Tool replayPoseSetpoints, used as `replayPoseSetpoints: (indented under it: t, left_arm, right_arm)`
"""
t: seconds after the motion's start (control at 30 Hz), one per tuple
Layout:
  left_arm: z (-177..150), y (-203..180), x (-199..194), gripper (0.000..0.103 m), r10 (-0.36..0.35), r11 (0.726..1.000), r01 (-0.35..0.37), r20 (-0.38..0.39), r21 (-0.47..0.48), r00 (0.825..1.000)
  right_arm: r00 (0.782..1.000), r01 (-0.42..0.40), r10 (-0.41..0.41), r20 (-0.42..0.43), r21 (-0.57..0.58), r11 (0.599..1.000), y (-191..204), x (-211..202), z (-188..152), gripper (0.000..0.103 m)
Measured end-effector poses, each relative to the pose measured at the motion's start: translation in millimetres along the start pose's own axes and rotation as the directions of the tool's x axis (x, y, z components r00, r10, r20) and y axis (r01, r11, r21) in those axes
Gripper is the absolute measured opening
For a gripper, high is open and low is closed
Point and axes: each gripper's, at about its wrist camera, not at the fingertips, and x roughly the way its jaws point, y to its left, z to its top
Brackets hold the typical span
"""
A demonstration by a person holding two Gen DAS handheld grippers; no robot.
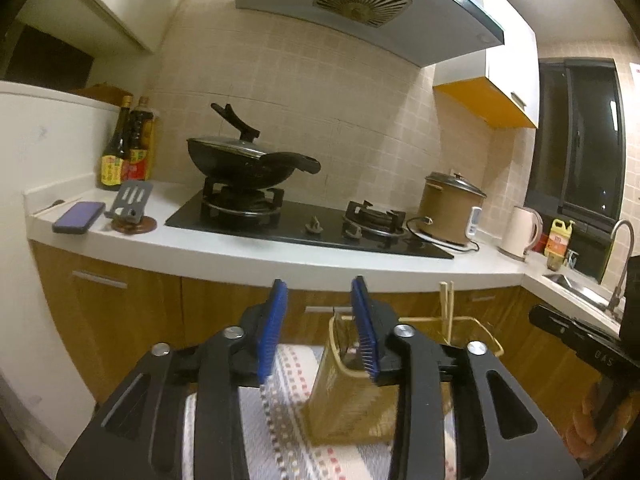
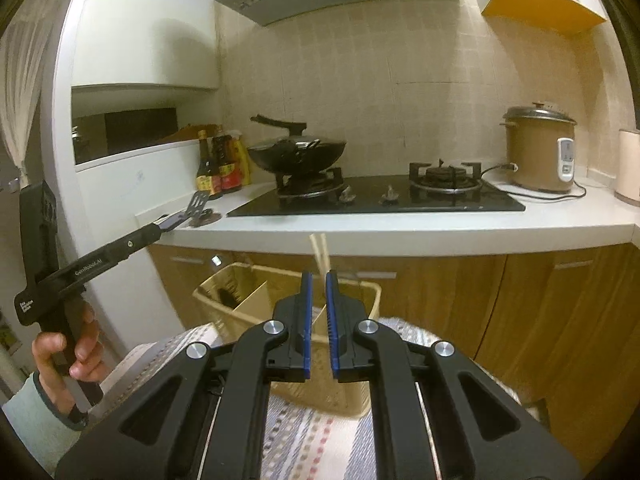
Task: Organize utensils
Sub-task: 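Open the left tool to drop the clear spoon while the right tool drops its chopstick, then close the right tool on a chopstick while the left tool grasps another chopstick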
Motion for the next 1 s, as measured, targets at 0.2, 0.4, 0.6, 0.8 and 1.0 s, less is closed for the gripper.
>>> replayPoseSetpoints:
  t: [0.2,0.4,0.6,0.8,1.0]
  left_arm:
    - [-17,7,-38,0.048,0.059,0.998,-0.057,-0.138,0.023,0.989]
    - [-74,32,-67,0.046,0.101,0.992,-0.125,-0.423,-0.029,0.900]
    - [-124,61,-84,0.039,0.094,0.975,-0.193,-0.587,-0.108,0.804]
    - [-158,56,-93,0.035,0.078,0.977,-0.187,-0.638,-0.105,0.766]
    - [-169,39,-90,0.031,0.100,0.982,-0.181,-0.665,-0.054,0.740]
  right_arm:
    - [0.993,-0.043,0.042,-0.114,-0.001,0.999,24,-18,-19,0.047]
    - [0.866,-0.184,0.221,-0.448,0.125,0.975,65,14,-77,0.046]
    - [0.773,-0.223,0.265,-0.576,0.144,0.964,119,30,-133,0.036]
    - [0.739,-0.218,0.234,-0.632,0.104,0.970,152,47,-162,0.024]
    - [0.760,-0.170,0.138,-0.635,0.011,0.985,162,54,-172,0.007]
